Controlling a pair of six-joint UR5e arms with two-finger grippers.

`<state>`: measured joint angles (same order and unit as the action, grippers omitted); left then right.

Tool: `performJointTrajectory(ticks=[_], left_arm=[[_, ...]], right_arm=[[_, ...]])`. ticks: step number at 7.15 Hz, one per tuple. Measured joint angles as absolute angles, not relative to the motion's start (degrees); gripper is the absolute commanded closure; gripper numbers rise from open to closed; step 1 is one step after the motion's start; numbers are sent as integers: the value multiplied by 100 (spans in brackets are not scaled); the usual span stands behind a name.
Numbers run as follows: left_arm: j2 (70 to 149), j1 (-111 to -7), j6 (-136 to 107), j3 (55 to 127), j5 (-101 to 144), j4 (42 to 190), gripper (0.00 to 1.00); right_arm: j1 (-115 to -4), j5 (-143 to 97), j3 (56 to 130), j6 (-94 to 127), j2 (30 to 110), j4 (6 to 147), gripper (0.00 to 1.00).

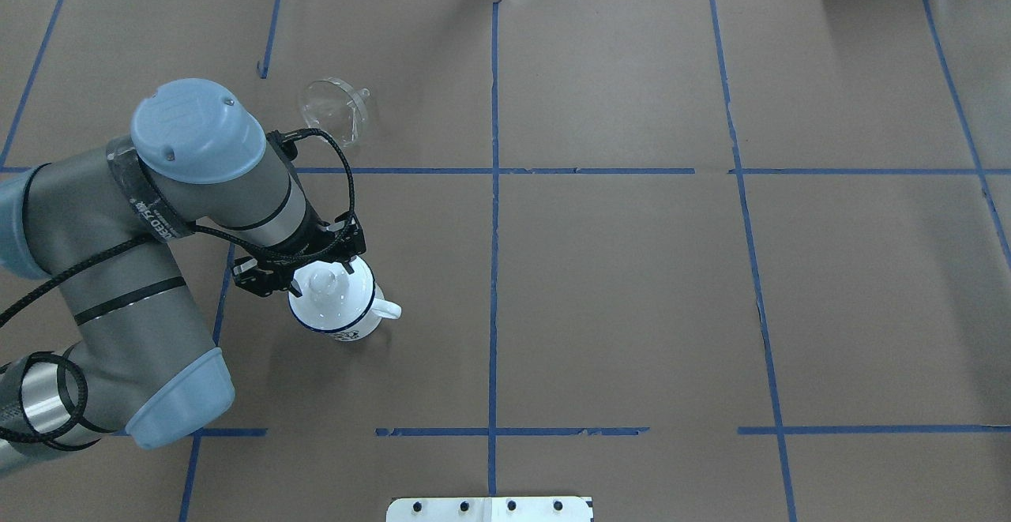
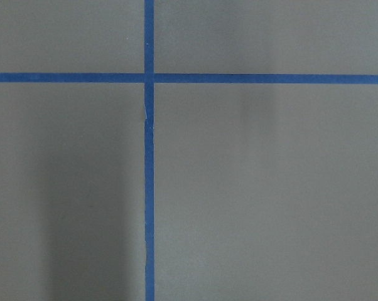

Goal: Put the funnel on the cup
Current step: 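Move the left gripper down over the white lid on the mug, then close the left gripper on the white lid's knob and lift it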

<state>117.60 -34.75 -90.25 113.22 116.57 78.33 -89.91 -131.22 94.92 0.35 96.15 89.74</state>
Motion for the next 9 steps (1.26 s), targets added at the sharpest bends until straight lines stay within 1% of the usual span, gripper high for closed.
performJointTrajectory(ticks=[1,2,3,9], left_arm=[[11757,-3473,-9024,11299,11650,7837,52],[11758,-3472,-9022,11276,11651,7839,80],[11767,-3472,-9027,11273,11660,7839,100],[11811,-3469,-9113,11260,11684,7945,100]], right_arm=[[-8991,-13122,9492,35,9615,8974,0],[-8991,-13122,9492,35,9615,8974,0],[-8991,-13122,9492,35,9615,8974,0],[-8991,-13122,9489,35,9615,8974,0]])
